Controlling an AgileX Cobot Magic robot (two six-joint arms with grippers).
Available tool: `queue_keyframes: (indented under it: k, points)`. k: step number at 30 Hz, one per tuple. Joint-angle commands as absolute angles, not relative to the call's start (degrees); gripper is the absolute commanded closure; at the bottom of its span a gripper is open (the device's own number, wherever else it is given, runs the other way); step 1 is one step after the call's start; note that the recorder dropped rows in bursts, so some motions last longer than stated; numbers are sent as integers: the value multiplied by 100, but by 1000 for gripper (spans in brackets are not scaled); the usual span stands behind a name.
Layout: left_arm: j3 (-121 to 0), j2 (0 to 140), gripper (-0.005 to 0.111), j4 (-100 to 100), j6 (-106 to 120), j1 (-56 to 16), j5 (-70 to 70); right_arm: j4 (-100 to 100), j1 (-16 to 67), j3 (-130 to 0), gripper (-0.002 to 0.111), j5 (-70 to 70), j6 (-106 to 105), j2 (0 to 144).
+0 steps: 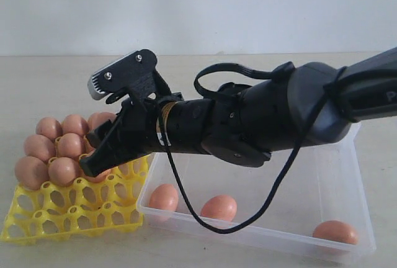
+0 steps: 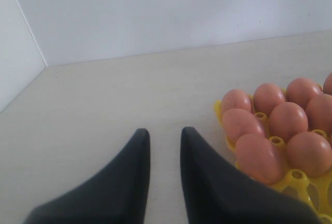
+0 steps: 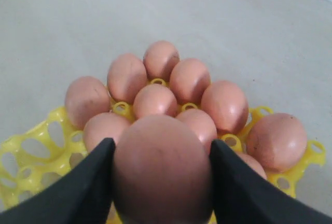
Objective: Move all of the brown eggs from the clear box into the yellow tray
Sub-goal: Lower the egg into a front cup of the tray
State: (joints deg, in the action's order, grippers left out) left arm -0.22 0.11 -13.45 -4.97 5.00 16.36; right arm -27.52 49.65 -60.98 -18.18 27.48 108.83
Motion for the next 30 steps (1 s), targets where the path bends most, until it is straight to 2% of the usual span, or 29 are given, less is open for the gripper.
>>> queue_keyframes:
  k: [1, 23, 30]
  points:
    - [0, 0, 85, -1334, -509, 512, 1624, -2728, 4970, -6127, 107, -1767, 2659, 11055]
    - [0, 0, 85, -1334, -509, 512, 1624, -2715, 4913, -6127, 107, -2021, 1987, 11393]
    - [0, 0, 85, -1334, -509, 512, 1624, -2599, 4855, -6127, 107, -2510, 1935, 11416]
